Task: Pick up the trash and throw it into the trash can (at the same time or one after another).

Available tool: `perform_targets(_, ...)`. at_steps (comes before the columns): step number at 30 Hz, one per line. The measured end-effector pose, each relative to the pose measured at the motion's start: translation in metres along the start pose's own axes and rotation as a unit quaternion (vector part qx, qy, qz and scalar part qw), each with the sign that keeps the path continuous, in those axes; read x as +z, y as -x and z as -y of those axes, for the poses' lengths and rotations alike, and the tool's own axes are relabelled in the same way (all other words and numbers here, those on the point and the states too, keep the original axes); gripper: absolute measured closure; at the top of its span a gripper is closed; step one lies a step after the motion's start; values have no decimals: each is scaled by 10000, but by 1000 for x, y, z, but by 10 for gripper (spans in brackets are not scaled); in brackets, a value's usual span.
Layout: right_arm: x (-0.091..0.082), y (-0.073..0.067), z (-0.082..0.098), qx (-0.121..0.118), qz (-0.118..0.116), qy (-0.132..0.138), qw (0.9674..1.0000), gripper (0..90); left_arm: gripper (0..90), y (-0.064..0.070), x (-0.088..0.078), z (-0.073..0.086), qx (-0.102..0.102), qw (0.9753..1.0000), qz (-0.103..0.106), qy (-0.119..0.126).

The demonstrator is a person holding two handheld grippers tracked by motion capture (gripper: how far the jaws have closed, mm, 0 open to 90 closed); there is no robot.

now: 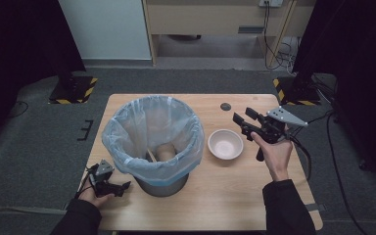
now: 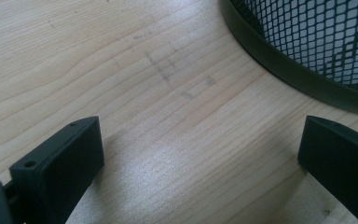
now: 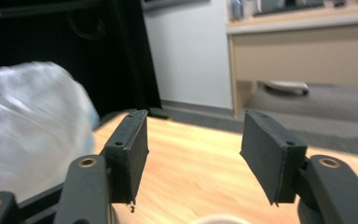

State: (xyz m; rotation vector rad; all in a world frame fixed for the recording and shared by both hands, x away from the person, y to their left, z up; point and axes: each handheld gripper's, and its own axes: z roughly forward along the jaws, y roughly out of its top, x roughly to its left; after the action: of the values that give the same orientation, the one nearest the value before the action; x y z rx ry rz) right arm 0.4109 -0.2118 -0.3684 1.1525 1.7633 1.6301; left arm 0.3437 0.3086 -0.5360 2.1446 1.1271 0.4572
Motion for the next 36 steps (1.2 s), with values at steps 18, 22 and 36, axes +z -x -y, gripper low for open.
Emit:
perform_targets(18, 24, 56, 81, 156, 745, -1086, 9912, 407, 0, 1, 0, 0, 5, 10000, 12, 1)
perform_targets(22, 28, 63, 95, 170, 859, -1316, 9874, 406, 0, 1, 0, 0, 5, 10000, 13, 0)
perform_targets(36, 50, 67, 125, 268, 811, -1919, 9777, 438, 0, 0, 0, 0, 8, 10000, 14, 1)
